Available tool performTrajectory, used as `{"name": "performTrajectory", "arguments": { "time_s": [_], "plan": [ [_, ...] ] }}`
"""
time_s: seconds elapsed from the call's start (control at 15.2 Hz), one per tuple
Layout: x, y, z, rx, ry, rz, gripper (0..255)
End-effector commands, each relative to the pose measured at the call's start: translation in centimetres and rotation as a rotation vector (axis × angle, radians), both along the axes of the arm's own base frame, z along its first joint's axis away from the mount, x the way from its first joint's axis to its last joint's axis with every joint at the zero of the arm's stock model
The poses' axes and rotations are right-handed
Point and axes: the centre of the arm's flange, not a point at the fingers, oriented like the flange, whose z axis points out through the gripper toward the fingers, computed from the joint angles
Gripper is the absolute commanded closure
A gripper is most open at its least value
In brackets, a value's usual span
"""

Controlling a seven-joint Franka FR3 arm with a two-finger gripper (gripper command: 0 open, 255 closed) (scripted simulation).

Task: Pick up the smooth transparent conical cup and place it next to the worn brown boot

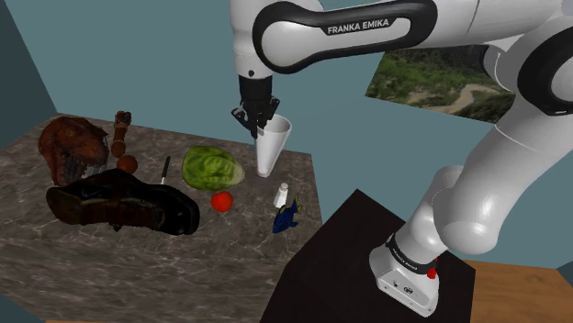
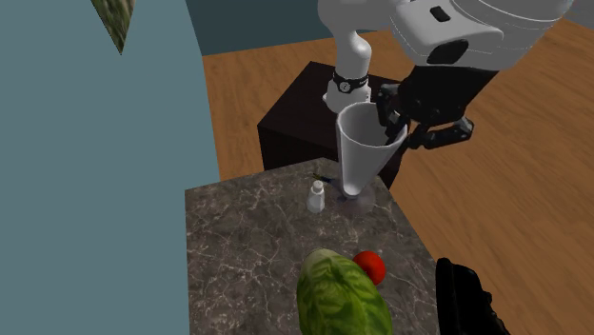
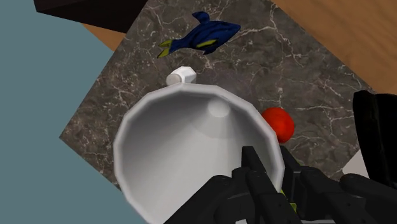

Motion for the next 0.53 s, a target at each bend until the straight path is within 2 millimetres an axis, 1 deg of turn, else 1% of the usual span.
{"name": "performTrajectory", "arguments": {
  "time_s": [0.0, 0.46],
  "plan": [
    [0.0, 0.0, -1.0, 0.000, -0.001, 0.000, 255],
    [0.0, 0.0, -4.7, 0.000, -0.001, 0.000, 255]
  ]
}}
